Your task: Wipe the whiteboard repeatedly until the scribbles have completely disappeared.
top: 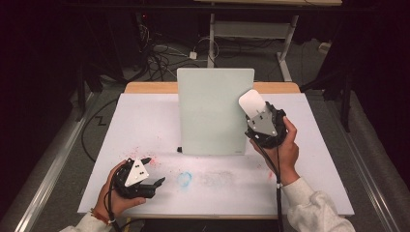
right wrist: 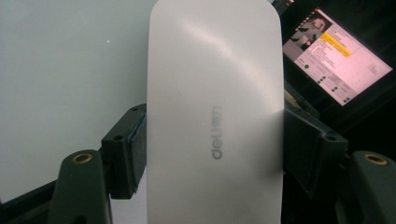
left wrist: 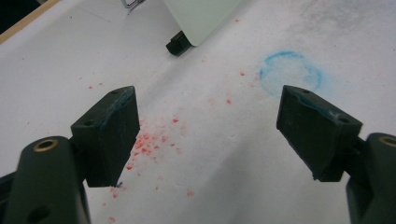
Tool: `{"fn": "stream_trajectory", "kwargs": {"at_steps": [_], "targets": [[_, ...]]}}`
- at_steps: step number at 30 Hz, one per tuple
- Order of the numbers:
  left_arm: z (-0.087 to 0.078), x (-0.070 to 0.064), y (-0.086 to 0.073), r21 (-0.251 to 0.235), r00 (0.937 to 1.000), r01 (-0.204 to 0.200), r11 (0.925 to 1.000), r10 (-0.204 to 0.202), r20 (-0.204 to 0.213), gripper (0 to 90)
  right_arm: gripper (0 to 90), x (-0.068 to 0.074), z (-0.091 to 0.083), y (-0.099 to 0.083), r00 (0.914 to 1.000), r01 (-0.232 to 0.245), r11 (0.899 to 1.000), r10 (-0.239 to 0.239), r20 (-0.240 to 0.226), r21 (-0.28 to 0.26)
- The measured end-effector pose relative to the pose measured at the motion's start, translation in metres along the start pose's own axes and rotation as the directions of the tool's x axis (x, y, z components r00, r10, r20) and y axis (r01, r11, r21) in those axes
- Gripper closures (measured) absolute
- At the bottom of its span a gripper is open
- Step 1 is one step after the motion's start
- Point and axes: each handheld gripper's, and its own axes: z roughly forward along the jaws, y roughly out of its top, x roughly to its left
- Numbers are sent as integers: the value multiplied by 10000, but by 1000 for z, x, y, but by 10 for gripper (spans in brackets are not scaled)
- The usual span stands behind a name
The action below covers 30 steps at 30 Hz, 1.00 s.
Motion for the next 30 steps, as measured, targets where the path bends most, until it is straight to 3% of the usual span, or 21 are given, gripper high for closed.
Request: {"fn": "stream_trajectory", "kwargs": {"at_steps": [4,8,11,16,23,30], "targets": [[-1,0,0,-19,10000,-18,10000,18,-18,205,311,12,-3,-12,9986,320,9991,-308,-429,275],[0,-1,1,-74,10000,-19,10000,19,-13,205,311,31,-7,-31,9910,916,9932,-839,-1047,717],[1,-1,1,-6,10000,-88,10000,88,25,205,311,44,-9,-44,9803,1393,9845,-1219,-1554,1063],[2,-2,3,-31,9999,-117,9999,118,40,205,311,67,-10,-56,9535,2402,9617,-2083,-2178,1322],[0,0,1,-60,10000,-66,10000,66,17,205,311,77,-11,-59,9394,2633,9550,-2215,-2617,1368],[0,2,0,-70,10000,-29,10000,29,-15,205,311,63,-20,-54,9393,1971,9765,-1628,-3019,869]]}}
